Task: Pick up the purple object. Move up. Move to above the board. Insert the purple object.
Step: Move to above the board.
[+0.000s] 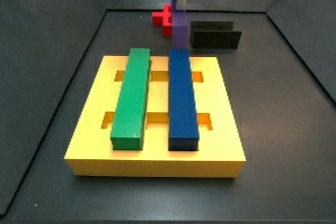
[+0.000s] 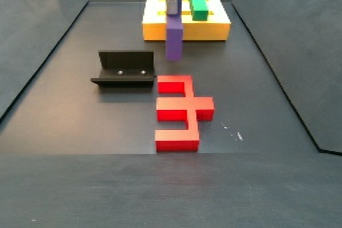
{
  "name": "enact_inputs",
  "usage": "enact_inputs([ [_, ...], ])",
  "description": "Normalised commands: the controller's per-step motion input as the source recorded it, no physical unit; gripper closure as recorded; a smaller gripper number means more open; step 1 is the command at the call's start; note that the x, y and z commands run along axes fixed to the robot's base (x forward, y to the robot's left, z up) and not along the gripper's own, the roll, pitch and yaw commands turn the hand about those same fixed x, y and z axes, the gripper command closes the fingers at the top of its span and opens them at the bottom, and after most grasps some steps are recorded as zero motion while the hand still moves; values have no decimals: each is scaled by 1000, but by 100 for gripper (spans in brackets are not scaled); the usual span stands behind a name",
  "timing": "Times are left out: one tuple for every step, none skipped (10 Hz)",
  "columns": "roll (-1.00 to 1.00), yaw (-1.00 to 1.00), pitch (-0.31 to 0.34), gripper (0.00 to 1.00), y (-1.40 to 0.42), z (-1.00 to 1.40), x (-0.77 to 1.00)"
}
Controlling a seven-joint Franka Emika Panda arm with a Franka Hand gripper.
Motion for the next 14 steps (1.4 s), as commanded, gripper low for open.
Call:
enact_inputs([
  [0,0,0,100,0,1400,0],
  [3,-8,30,100,-1,1400,-22],
  [-17,-10,28,100,-7,1400,-43],
  [-36,-10,34,100,-1,1400,34],
  [-39,-10,69,100,-8,1400,65],
  [-40,-13,110,100,-3,510,25],
  [-16,1000,36,100,-1400,313,-275],
  [-6,1000,30,100,-1400,294,-279],
  [0,1000,26,100,-1400,293,-280],
  [-5,1000,28,100,-1400,276,-267],
  [-3,1000,32,100,-1400,301,-246],
  [2,1000,36,100,-866,215,-141],
  [1,1000,40,100,-427,126,-43],
  [1,1000,47,100,-183,58,1],
])
